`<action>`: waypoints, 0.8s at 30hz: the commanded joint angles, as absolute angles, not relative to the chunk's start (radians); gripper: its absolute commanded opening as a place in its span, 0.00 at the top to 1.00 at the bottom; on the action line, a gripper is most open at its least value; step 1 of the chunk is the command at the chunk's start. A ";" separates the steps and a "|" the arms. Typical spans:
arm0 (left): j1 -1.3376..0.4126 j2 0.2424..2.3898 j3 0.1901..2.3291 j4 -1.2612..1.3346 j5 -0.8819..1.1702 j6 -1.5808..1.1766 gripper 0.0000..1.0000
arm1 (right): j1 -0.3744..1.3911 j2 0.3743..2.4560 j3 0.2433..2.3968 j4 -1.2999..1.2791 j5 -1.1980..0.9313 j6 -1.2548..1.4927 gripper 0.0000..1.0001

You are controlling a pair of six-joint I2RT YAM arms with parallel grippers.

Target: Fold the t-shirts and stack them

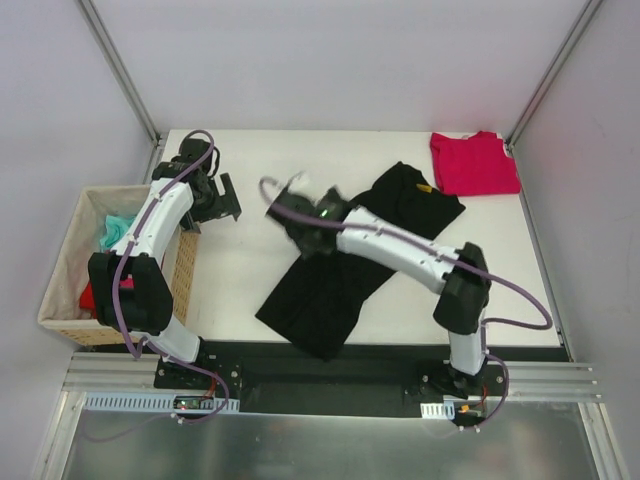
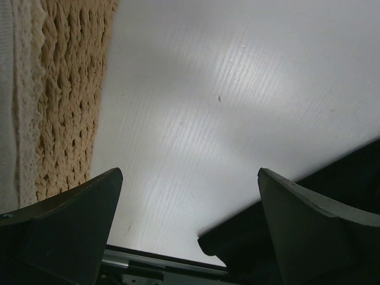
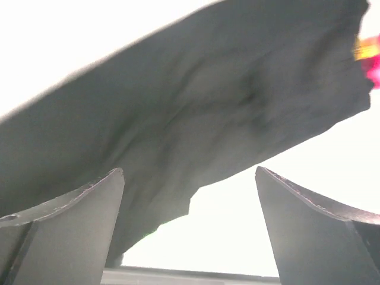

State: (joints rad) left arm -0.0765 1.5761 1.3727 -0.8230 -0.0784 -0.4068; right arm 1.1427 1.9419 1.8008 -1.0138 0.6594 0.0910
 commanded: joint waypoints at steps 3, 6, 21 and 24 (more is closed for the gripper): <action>-0.064 1.537 1.356 -0.812 -0.043 -0.391 0.01 | 0.728 1.905 1.951 -1.045 0.847 0.006 0.03; -0.064 1.532 1.348 -0.808 -0.041 -0.388 0.01 | 0.550 1.994 1.983 -1.026 0.855 -0.035 0.03; -0.064 1.572 1.341 -0.799 -0.012 -0.388 0.01 | 0.350 2.414 2.221 -0.999 0.749 -0.098 0.03; -0.064 1.582 1.341 -0.798 -0.005 -0.387 0.01 | 0.322 2.419 2.215 -1.002 0.744 -0.095 0.03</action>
